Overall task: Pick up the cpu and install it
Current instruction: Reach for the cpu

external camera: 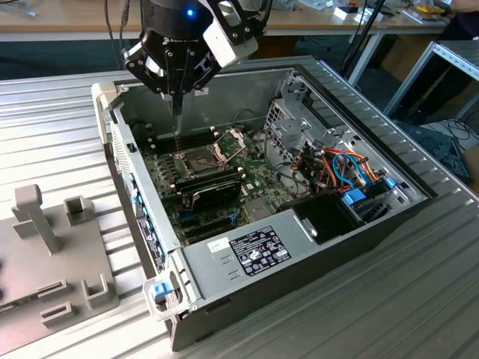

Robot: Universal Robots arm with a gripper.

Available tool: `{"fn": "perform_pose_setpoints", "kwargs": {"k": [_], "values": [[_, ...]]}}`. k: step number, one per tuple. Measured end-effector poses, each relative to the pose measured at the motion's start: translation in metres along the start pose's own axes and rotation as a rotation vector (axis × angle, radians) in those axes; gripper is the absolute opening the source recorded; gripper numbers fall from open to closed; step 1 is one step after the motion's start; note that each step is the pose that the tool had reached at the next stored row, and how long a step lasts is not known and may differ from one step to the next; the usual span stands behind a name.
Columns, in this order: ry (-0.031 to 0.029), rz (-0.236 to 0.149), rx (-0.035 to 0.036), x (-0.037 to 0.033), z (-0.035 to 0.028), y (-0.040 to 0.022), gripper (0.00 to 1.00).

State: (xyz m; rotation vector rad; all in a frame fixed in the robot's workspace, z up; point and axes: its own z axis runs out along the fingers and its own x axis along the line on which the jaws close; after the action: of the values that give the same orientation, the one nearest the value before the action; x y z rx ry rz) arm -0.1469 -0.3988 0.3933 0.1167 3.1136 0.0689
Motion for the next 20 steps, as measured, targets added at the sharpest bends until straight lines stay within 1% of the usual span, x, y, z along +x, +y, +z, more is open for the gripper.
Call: {"fn": "perform_pose_setpoints", "kwargs": {"k": [2, 8, 14, 20], "values": [[0.0000, 0.000, 0.0000, 0.0023, 0.0000, -0.0001, 0.11], [0.0000, 0.000, 0.0001, 0.0025, -0.0001, -0.0002, 0.11], [0.0000, 0.000, 0.0001, 0.0063, -0.0002, -0.0005, 0.11], [0.0000, 0.000, 0.0001, 0.0081, -0.0002, -0.0006, 0.11]]}}
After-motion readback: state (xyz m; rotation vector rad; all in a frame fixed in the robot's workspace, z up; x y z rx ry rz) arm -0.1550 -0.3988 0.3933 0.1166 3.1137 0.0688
